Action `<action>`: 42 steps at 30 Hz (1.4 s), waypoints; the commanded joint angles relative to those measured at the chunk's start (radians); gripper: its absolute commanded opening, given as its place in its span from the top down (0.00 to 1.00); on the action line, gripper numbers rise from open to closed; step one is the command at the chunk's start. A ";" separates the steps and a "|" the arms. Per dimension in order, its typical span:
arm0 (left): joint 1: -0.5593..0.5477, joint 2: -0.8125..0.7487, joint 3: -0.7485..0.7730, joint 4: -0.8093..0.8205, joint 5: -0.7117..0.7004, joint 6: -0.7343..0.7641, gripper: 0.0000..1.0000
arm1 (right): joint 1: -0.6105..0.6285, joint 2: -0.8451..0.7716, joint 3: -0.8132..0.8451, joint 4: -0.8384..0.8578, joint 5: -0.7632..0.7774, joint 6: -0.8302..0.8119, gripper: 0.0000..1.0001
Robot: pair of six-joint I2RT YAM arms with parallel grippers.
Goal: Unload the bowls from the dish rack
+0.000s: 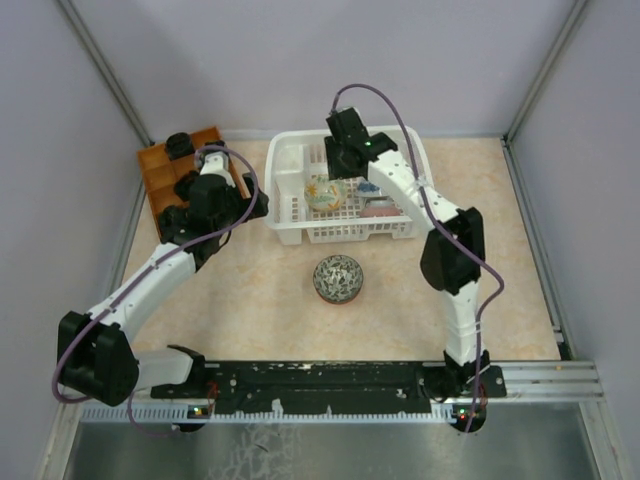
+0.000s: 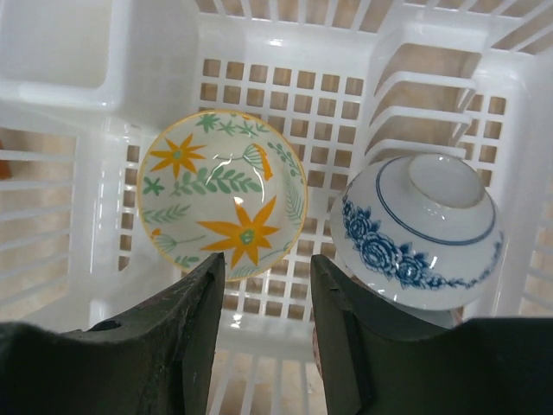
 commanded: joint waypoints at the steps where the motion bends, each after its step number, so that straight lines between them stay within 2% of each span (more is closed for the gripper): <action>1: 0.001 -0.012 0.004 0.036 -0.013 0.004 0.01 | -0.007 0.116 0.176 -0.073 0.013 -0.046 0.55; 7: 0.001 -0.014 0.000 0.038 -0.022 0.007 0.01 | -0.014 0.216 0.248 -0.087 0.019 -0.051 0.55; 34: 0.001 0.023 0.001 0.047 -0.034 0.010 0.01 | -0.049 0.325 0.175 0.010 -0.041 -0.045 0.56; 42: 0.001 0.029 -0.001 0.049 -0.029 0.008 0.01 | -0.051 0.329 0.154 0.023 -0.061 -0.044 0.67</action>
